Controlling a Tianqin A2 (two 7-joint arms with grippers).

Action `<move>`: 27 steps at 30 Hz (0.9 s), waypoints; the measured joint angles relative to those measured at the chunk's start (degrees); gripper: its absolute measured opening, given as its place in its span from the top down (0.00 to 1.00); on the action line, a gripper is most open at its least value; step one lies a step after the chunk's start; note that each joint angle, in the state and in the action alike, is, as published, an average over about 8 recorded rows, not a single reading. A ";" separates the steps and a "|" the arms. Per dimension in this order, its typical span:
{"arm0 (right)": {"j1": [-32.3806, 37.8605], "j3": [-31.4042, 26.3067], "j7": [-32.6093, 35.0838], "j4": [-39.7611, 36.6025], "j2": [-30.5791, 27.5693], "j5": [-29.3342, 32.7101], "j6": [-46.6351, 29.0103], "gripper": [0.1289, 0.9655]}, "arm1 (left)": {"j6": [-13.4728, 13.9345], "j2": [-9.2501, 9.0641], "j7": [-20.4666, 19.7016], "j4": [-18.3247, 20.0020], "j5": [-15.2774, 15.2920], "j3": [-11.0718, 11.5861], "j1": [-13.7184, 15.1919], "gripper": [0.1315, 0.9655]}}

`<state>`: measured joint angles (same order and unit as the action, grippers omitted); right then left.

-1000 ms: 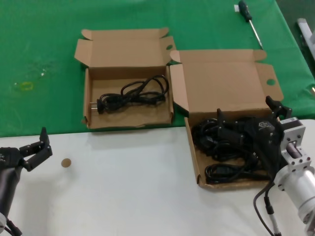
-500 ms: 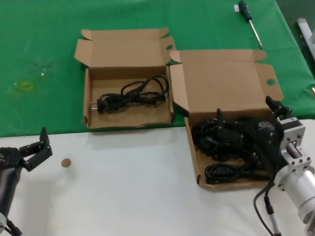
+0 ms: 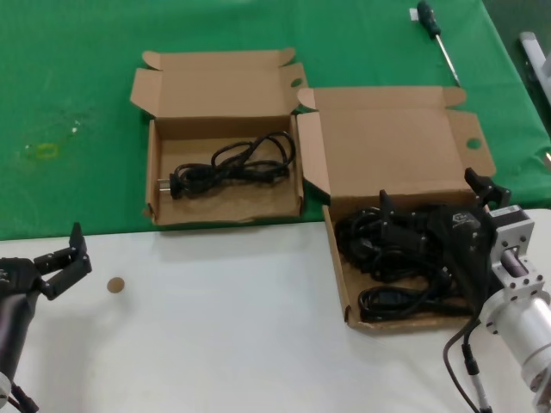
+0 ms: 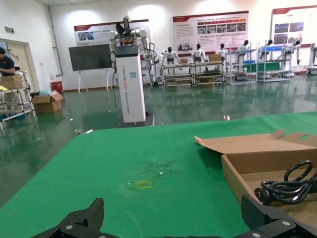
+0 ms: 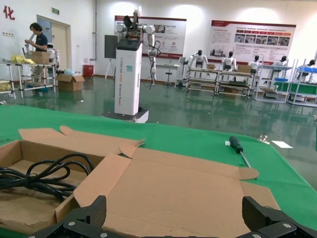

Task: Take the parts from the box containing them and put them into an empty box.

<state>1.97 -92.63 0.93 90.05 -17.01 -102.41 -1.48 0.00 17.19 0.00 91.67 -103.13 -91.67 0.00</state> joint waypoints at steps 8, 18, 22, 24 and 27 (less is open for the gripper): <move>0.00 0.00 0.00 0.00 0.00 0.00 0.00 0.00 | 0.00 0.00 0.00 0.00 0.00 0.00 0.00 0.00; 0.00 0.00 0.00 0.00 0.00 0.00 0.00 0.00 | 0.00 0.00 0.00 0.00 0.00 0.00 0.00 0.00; 0.00 0.00 0.00 0.00 0.00 0.00 0.00 0.00 | 0.00 0.00 0.00 0.00 0.00 0.00 0.00 0.00; 0.00 0.00 0.00 0.00 0.00 0.00 0.00 0.00 | 0.00 0.00 0.00 0.00 0.00 0.00 0.00 0.00; 0.00 0.00 0.00 0.00 0.00 0.00 0.00 0.00 | 0.00 0.00 0.00 0.00 0.00 0.00 0.00 0.00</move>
<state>1.97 -92.63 0.93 90.05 -17.01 -102.41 -1.48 0.00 17.19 0.00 91.67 -103.13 -91.67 0.00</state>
